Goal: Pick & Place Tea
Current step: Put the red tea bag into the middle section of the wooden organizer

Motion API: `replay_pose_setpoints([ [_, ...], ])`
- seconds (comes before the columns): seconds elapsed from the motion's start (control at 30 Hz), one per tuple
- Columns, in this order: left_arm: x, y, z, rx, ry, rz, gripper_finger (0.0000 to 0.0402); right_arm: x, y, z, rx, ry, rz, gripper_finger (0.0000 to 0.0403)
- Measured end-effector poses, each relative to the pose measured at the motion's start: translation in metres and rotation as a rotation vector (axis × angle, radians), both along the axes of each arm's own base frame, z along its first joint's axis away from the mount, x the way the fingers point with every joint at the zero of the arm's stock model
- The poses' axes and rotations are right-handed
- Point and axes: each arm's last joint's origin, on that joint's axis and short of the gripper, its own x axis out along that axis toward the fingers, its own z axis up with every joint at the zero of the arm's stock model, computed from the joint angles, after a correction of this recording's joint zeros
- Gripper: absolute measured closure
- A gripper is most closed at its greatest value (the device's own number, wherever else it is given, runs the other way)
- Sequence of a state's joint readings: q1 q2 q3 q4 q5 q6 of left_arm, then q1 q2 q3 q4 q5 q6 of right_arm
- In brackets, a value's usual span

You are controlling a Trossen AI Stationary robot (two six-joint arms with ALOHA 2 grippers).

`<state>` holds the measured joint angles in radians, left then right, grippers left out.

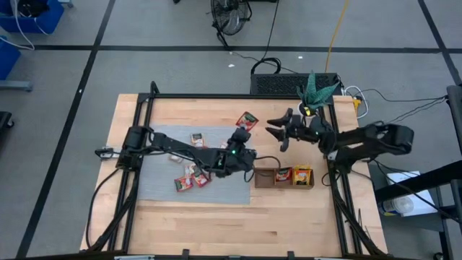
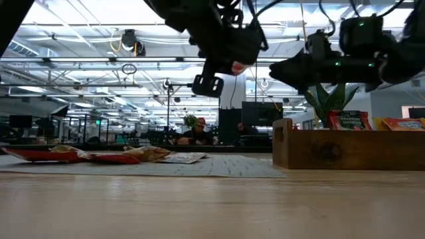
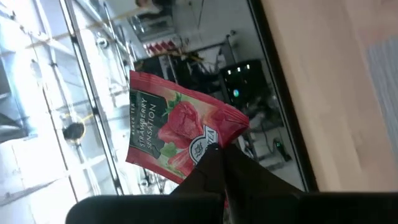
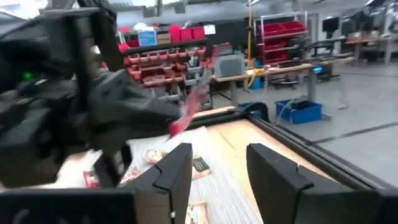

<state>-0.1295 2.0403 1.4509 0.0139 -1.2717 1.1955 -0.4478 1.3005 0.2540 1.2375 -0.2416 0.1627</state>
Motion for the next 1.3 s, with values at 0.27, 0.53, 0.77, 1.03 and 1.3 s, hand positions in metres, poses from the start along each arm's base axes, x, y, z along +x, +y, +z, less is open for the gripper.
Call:
replay_pose_setpoints([
  [0.27, 0.004, -0.001, 0.004, -0.019, -0.035, -0.044, 0.0401, 0.026, -0.020, 0.017, 0.037, -0.061, 0.171, 0.0256],
  [0.53, 0.003, -0.001, 0.004, -0.020, -0.042, -0.038, 0.0401, 0.044, -0.022, 0.023, 0.035, -0.069, 0.238, 0.0259],
  [0.77, 0.003, -0.001, 0.003, -0.036, -0.076, -0.032, 0.0401, 0.051, -0.027, 0.022, 0.015, -0.071, 0.154, 0.0308],
  [1.03, 0.004, -0.001, 0.003, -0.113, -0.217, -0.026, 0.0389, 0.049, -0.025, 0.030, -0.063, -0.105, 0.132, 0.0401],
  [1.3, -0.002, -0.015, 0.000, -0.260, -0.403, -0.024, 0.0351, 0.033, -0.019, 0.057, -0.184, -0.111, 0.076, 0.0403],
])
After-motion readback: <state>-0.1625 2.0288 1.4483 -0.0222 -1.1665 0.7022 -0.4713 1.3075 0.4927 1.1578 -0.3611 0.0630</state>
